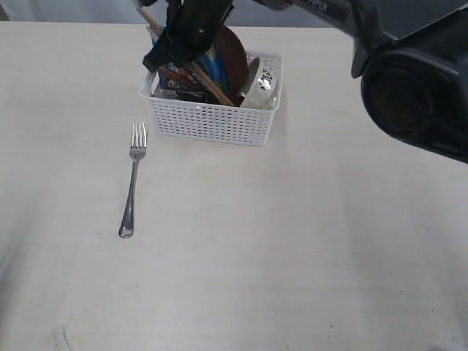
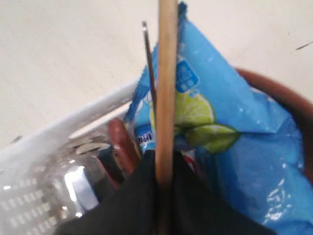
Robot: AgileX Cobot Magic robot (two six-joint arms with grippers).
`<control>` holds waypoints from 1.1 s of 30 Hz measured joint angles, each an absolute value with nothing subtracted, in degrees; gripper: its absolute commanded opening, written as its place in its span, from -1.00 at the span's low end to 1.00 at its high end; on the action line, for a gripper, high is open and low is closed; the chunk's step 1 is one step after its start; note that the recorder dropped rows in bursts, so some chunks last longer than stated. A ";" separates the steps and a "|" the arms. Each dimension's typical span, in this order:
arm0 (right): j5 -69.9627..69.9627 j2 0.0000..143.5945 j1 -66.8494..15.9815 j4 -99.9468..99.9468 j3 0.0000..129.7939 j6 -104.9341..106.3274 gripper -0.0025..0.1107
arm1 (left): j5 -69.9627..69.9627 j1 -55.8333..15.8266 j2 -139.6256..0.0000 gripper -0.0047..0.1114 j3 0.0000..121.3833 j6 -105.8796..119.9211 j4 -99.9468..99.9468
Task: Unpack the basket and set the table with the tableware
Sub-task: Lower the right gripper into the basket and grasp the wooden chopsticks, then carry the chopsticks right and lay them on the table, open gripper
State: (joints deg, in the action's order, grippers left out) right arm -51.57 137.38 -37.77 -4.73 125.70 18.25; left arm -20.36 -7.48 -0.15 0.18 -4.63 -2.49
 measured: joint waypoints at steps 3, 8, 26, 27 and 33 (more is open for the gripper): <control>-52.79 133.05 -37.77 -7.04 127.10 18.14 -0.96 | -20.36 -7.48 -0.15 -0.92 0.18 -4.63 -2.49; -54.45 129.50 -37.77 -7.04 127.38 18.14 -0.96 | -20.36 -7.48 -0.15 -0.92 0.18 -4.63 -2.49; -69.10 124.53 -12.07 2.13 118.03 -1.82 -0.96 | -20.36 -7.48 -0.15 -0.92 0.18 -4.63 -2.49; -69.23 124.85 -10.46 1.45 115.33 -1.96 -0.96 | -20.36 -7.48 -0.15 -0.92 0.18 -4.63 -2.49; -65.08 125.74 -6.13 0.00 99.36 -2.20 -0.96 | -20.36 -7.48 -0.15 -0.92 0.18 -4.63 -2.49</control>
